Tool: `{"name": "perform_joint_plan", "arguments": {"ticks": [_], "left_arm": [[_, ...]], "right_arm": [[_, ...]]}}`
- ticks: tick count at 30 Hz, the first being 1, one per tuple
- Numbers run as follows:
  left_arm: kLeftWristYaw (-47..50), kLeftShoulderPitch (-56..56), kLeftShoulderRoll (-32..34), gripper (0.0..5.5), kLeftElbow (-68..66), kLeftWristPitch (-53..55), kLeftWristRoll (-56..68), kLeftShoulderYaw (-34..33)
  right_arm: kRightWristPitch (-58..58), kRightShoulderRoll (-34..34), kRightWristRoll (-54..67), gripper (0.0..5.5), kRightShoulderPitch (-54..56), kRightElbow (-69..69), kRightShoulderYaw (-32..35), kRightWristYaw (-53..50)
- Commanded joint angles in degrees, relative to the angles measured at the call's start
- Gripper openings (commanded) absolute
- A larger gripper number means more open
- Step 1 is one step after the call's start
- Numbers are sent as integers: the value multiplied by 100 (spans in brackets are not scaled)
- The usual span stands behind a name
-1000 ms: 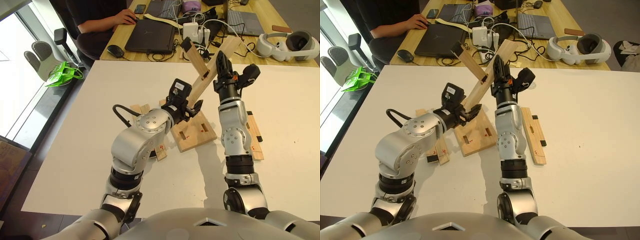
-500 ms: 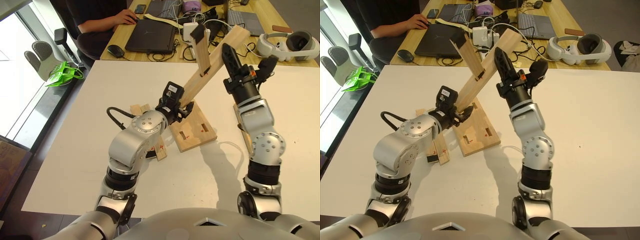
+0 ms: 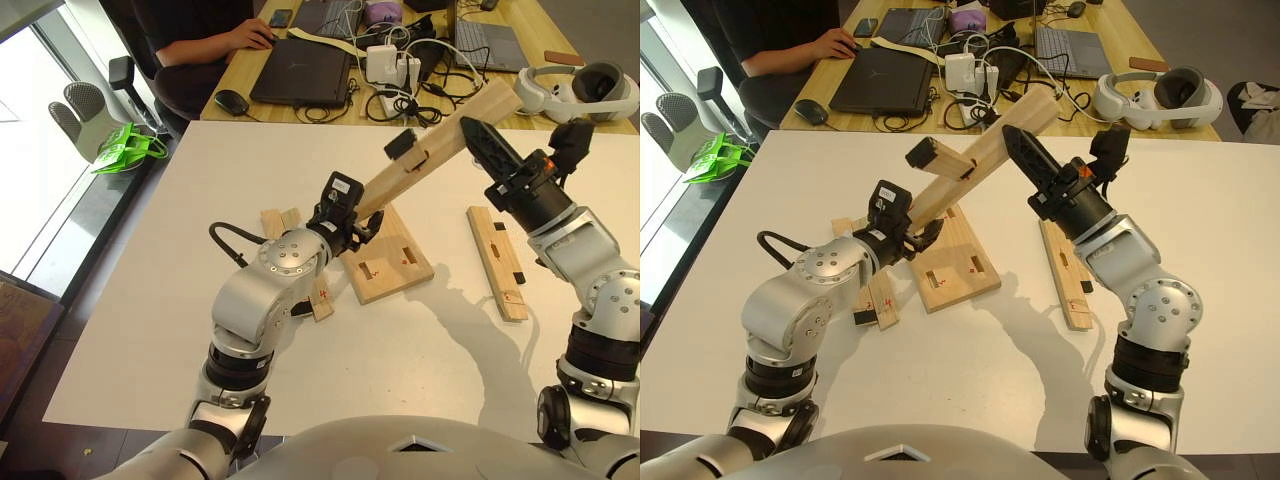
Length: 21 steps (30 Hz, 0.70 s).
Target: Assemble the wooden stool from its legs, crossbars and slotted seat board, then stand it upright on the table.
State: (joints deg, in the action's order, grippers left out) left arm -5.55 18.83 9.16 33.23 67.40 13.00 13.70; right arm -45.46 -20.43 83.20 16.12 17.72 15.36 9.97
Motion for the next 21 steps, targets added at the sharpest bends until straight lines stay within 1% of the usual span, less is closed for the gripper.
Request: {"name": "perform_joint_plan", "arguments": {"ticks": [1, 6, 9, 12, 17, 21], "left_arm": [[177, -7, 11, 329, 70, -22, -186, -225], [182, -79, -35, 329, 151, 4, -169, -203], [132, -132, -84, 329, 221, -4, -106, -108], [97, -213, -51, 329, 277, 17, -75, -50], [43, -359, 29, 329, 376, 38, -43, 97], [-10, -374, 89, 329, 383, -10, -56, 231]], "right_arm": [[-221, -184, 198, 102, -163, -64, 44, 195], [279, 123, -599, 102, 10, -15, -66, -530], [497, 510, -711, 102, -35, 147, -114, -1116], [548, 724, -632, 102, -93, 247, -119, -1471], [520, 836, -371, 102, 149, 45, -59, -1717], [429, 897, -315, 102, 425, -147, -179, -1605]]}}
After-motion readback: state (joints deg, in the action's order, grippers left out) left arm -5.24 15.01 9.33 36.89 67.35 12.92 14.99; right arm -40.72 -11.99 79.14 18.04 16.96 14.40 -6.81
